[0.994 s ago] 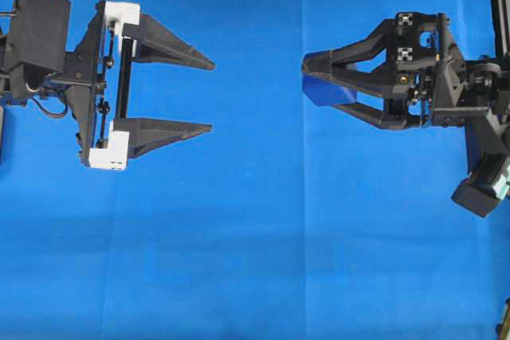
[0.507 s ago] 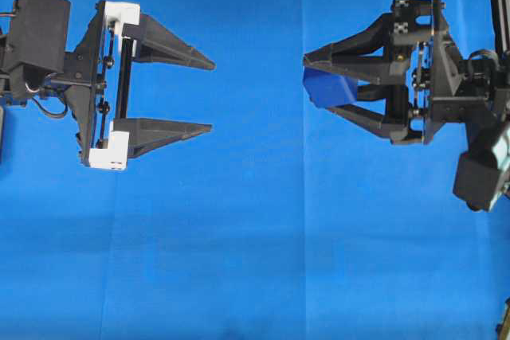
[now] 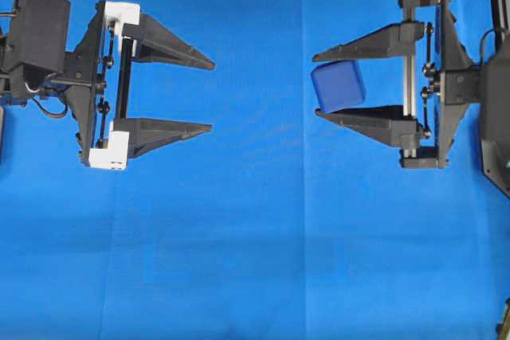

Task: Handover the blue block to the right arm after grasping it with the left arm, then place it in the designated position.
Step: 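Carry the cube with the right gripper and rotate it downward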

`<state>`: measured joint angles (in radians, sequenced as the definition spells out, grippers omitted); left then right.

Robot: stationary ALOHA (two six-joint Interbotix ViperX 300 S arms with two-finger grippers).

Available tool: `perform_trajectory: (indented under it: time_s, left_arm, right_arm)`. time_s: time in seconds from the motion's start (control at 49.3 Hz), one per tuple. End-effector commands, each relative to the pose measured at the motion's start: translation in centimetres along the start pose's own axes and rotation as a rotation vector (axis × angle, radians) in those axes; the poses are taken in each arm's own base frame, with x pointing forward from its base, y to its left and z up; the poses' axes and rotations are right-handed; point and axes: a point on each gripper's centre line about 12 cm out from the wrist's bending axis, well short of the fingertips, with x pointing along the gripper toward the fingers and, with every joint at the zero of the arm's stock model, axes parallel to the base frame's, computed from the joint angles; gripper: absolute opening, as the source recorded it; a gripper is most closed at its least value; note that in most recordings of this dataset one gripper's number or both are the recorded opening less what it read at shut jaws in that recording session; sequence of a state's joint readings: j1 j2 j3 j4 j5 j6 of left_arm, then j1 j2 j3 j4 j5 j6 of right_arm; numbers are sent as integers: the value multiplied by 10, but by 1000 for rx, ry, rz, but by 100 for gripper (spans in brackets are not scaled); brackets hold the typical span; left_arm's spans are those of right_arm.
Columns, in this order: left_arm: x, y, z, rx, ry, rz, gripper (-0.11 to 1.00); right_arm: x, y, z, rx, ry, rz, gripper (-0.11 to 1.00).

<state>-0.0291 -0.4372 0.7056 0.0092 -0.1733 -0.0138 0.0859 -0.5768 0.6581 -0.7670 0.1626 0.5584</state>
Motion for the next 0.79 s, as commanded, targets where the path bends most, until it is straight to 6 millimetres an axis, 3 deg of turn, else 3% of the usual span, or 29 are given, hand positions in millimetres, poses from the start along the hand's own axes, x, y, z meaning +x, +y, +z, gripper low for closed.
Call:
perform_trajectory:
  time_s: [0.0, 0.243, 0.771]
  left_arm:
    - [-3, 1, 10, 3, -34, 3, 93]
    - [-3, 1, 10, 4, -35, 3, 93]
    - [-2, 1, 11, 3, -35, 3, 93]
  right_arm:
    - [-5, 0, 8, 95, -27, 4, 47]
    - [-10, -2, 8, 251, -13, -11, 47]
    - [-10, -4, 5, 260, 12, -31, 47]
